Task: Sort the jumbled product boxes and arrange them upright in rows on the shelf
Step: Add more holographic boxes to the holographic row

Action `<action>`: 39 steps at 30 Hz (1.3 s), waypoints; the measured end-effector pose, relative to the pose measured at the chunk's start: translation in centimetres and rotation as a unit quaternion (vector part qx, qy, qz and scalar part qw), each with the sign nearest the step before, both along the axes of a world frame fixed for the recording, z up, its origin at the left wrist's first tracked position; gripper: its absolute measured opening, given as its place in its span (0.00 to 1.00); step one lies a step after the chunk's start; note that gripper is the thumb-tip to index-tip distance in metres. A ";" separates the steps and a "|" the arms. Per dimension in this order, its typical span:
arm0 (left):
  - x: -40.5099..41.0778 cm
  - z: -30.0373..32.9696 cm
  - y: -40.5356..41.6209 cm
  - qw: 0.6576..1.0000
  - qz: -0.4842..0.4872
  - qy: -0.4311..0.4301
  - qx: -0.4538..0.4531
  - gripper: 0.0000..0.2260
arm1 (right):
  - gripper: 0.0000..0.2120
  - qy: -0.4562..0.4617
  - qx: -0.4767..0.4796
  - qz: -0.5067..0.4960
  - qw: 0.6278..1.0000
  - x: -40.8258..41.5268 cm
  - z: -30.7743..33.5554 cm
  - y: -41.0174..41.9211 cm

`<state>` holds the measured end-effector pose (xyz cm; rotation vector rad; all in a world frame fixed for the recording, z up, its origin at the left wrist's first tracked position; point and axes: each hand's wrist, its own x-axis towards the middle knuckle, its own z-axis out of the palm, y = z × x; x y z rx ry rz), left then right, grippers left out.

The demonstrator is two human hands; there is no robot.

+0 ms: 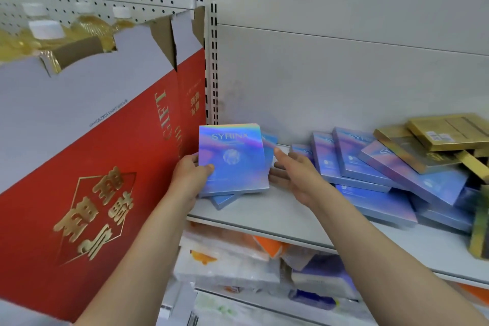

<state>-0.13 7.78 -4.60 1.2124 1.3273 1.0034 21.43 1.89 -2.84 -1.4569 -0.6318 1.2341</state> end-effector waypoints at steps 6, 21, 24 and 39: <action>0.0 0.1 -0.2 0.999 -0.020 -0.031 -0.017 0.12 | 0.13 -0.040 -0.019 -0.031 0.999 -0.1 -0.2 0.8; 1.1 1.2 -2.3 0.985 -0.005 -0.160 0.068 0.15 | 0.11 -0.222 0.164 -0.142 0.951 2.7 4.6 -3.7; 2.6 2.4 -4.3 0.978 -0.015 -0.190 0.089 0.14 | 0.12 -0.182 0.189 -0.179 0.948 5.1 6.0 -7.3; 26.5 5.2 -26.0 0.938 -0.188 -0.272 0.108 0.11 | 0.16 -0.193 0.210 -0.316 0.905 26.0 6.5 -36.8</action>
